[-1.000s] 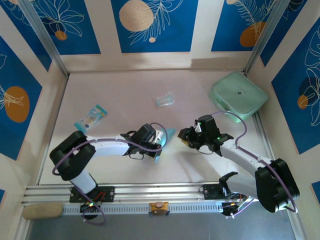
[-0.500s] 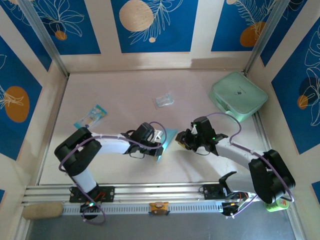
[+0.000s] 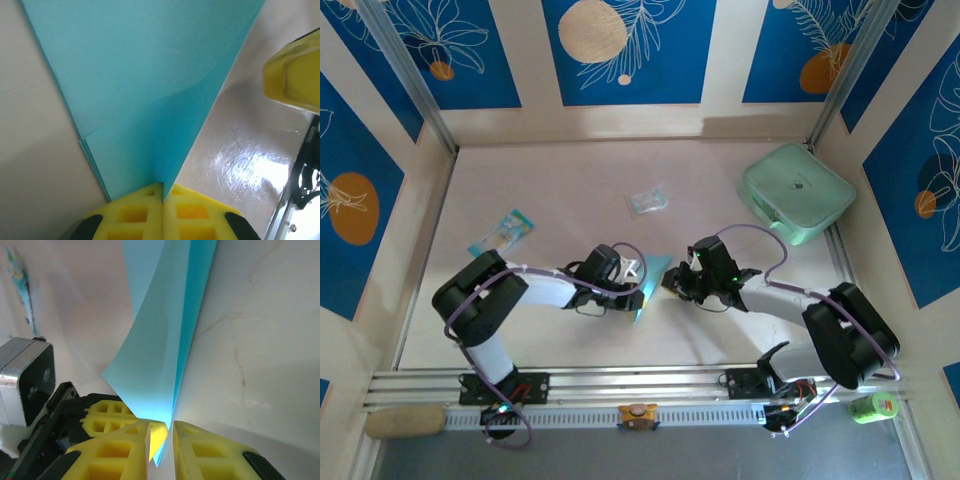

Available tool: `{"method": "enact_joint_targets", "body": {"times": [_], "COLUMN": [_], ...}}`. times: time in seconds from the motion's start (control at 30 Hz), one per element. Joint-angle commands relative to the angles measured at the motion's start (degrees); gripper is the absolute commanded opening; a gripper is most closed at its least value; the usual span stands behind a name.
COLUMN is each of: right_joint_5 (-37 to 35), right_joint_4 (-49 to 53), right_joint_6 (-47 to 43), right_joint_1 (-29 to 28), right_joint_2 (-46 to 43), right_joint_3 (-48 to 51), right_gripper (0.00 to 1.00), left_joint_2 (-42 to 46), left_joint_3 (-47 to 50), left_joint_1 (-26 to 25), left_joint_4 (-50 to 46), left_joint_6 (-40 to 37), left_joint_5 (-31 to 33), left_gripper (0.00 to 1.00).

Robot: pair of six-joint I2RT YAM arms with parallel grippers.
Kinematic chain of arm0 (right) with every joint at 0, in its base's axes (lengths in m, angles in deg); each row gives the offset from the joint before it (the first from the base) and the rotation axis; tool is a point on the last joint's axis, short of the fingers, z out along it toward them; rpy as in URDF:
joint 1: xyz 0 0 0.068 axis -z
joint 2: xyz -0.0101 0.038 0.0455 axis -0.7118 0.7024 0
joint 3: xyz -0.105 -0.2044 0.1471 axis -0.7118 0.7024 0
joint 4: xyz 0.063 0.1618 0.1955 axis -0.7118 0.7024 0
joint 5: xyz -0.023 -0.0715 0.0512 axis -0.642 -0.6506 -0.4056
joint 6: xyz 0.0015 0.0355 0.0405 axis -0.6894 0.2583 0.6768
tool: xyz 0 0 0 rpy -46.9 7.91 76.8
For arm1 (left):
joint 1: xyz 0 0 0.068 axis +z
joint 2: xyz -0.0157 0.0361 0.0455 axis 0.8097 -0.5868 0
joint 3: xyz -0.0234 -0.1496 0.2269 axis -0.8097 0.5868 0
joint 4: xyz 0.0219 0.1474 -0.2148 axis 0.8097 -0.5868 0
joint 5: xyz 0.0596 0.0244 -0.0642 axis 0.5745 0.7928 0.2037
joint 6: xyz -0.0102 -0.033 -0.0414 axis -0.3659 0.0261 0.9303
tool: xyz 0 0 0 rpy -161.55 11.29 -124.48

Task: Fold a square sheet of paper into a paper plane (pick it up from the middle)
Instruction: Fold the wing for the fifth time at the center of the table.

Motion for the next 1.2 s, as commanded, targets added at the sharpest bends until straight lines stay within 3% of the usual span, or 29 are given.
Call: {"method": "enact_joint_targets", "body": {"times": [0.0, 0.17, 0.4, 0.63, 1.17], "right_joint_5": [2.93, 3.65, 8.96, 11.25, 13.88], "right_joint_4": [-5.01, -8.21, -12.06, -16.43, -17.58], "right_joint_6": [-1.64, -3.75, -4.97, -3.46, -3.59], "right_joint_1": [-0.34, -0.69, -0.12, 1.28, 3.00], "right_joint_2": [1.94, 4.59, 11.45, 17.54, 21.43], "right_joint_3": [-0.82, -1.83, -5.48, -6.95, -8.27], "right_gripper": [0.19, 0.16, 0.15, 0.14, 0.14], "left_joint_2": [-2.13, -4.05, -6.18, -6.35, -8.11], "left_joint_3": [2.74, 4.70, 5.19, 5.69, 6.70], "left_joint_1": [1.92, 3.42, 4.56, 5.32, 6.87], "left_joint_4": [5.28, 12.20, 14.51, 14.77, 13.99], "left_joint_6": [3.10, 6.67, 9.18, 10.65, 14.45], "left_joint_5": [-4.09, -8.26, -9.74, -9.90, -7.98], "left_gripper": [0.00, 0.00, 0.00, 0.00, 0.00]}}
